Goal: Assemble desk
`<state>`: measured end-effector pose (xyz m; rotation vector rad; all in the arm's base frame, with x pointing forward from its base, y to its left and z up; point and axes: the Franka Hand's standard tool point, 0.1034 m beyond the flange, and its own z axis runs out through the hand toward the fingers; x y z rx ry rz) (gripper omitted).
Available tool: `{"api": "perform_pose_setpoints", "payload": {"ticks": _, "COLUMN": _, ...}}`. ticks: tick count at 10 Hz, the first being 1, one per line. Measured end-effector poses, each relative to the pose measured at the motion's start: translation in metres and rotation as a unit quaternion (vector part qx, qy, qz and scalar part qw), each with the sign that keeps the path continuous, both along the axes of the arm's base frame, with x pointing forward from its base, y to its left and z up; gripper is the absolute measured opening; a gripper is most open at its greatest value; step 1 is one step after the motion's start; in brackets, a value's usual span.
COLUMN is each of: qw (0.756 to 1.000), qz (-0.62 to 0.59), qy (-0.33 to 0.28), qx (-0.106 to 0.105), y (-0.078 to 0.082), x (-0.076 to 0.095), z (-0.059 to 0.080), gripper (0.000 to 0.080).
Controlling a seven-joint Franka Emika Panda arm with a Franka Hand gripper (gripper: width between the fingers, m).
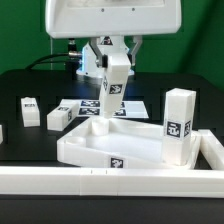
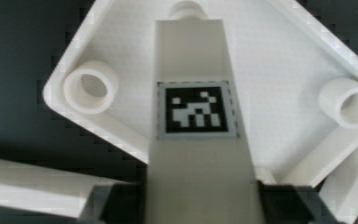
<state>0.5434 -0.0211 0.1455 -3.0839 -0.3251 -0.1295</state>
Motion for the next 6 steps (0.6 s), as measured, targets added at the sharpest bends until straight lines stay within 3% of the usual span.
{"api": "perform_pose_setpoints", "payload": {"ticks": 1, "qw": 0.998, "qz": -0.051, "qy": 0.009, "qx": 0.036, "y": -0.001, "x": -0.003, "z": 0.004, "gripper": 0.029}}
{"api": "perform_pose_setpoints", "payload": {"ticks": 2, "qw": 0.996, "qz": -0.072, "qy": -0.018, "qx": 0.049, "y": -0.006, "x": 0.006, "z": 0.009, "gripper": 0.029}}
{"api": "perform_pose_setpoints", "payload": {"ticks": 6, "qw": 0.989, "qz": -0.073, "qy": -0.131, "qx": 0.008, "y": -0.026, "x": 0.008, "z": 0.006, "gripper": 0.029}}
